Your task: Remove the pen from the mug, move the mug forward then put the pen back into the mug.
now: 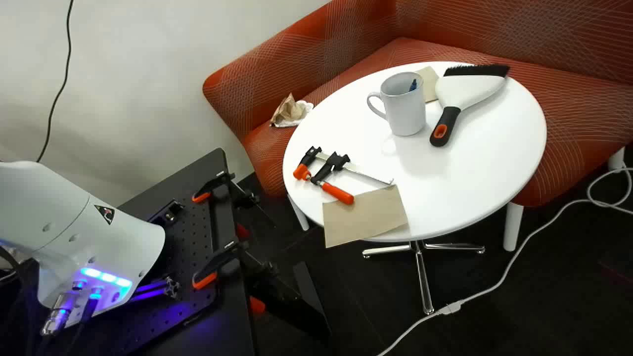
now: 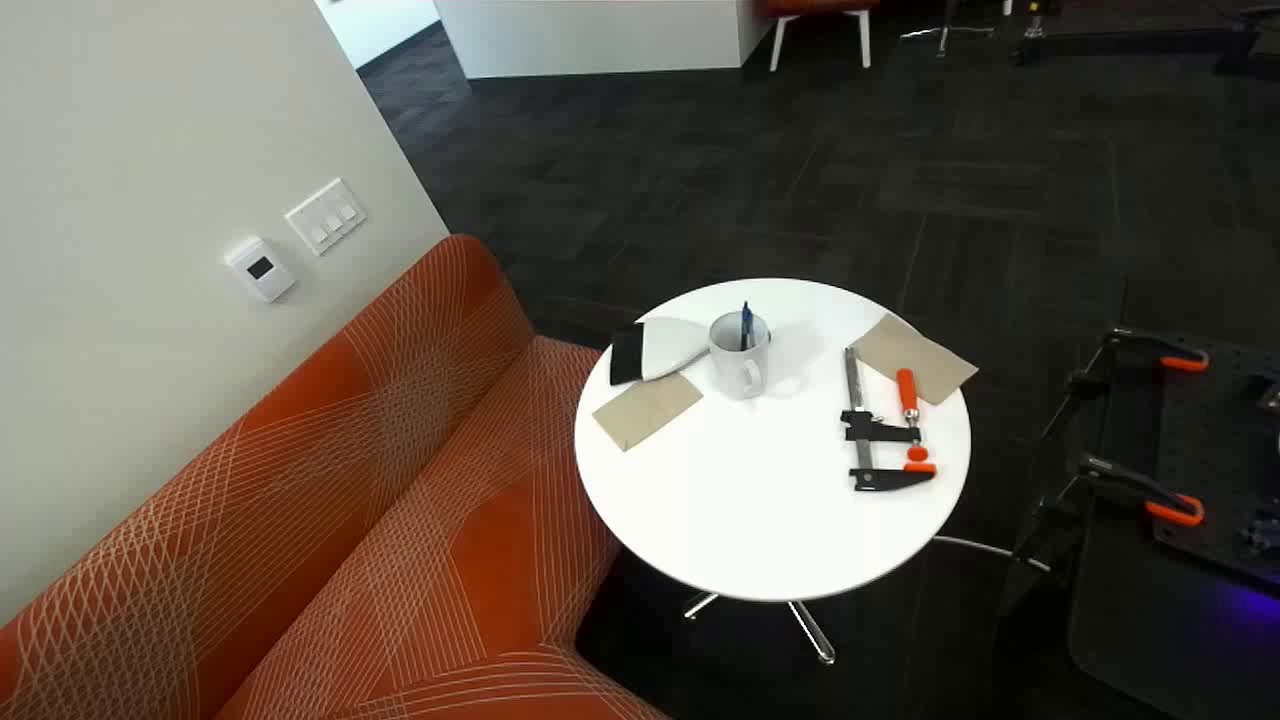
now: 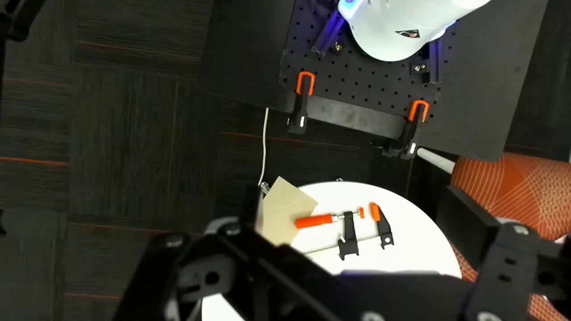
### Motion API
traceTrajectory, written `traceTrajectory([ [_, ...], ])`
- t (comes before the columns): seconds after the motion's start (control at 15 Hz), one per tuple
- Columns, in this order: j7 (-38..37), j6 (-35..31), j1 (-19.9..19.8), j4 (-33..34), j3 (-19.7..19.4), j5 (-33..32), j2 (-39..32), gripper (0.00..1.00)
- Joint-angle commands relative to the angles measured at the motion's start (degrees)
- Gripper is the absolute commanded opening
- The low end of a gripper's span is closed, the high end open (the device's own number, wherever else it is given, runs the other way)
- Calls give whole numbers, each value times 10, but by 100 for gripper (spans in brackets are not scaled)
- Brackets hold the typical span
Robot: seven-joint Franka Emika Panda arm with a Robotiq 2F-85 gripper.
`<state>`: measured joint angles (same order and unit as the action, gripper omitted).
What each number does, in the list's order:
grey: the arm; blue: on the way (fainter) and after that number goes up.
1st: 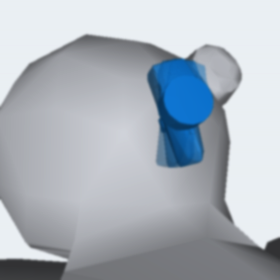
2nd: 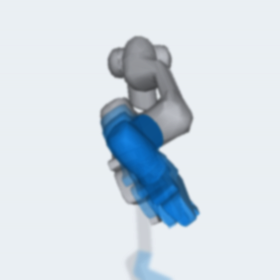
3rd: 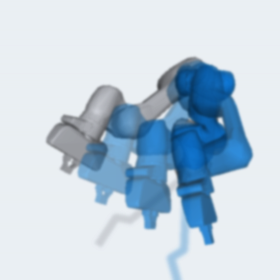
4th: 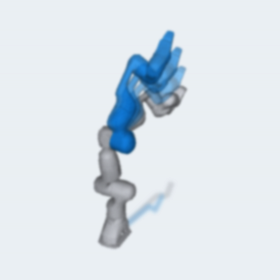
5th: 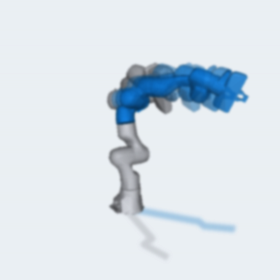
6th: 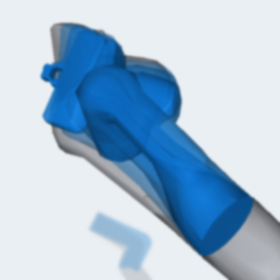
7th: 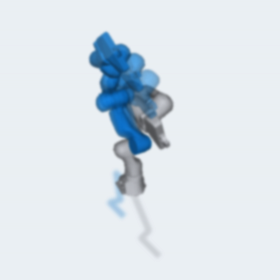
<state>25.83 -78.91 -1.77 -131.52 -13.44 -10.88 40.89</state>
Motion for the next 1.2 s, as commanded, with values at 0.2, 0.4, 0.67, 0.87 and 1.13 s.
traceTrajectory([
  [0.2, -2, 2, 4, 1, -3, -1, 0, 100],
  [0.4, -2, 2, 4, 1, -3, -1, 0, 100],
  [0.67, -13, -13, 10, 6, 3, 11, -13, 100],
  [0.87, -38, -48, 24, 16, 18, 44, -48, 100],
  [1.13, -87, -118, 33, 26, 48, 94, -113, 100],
])
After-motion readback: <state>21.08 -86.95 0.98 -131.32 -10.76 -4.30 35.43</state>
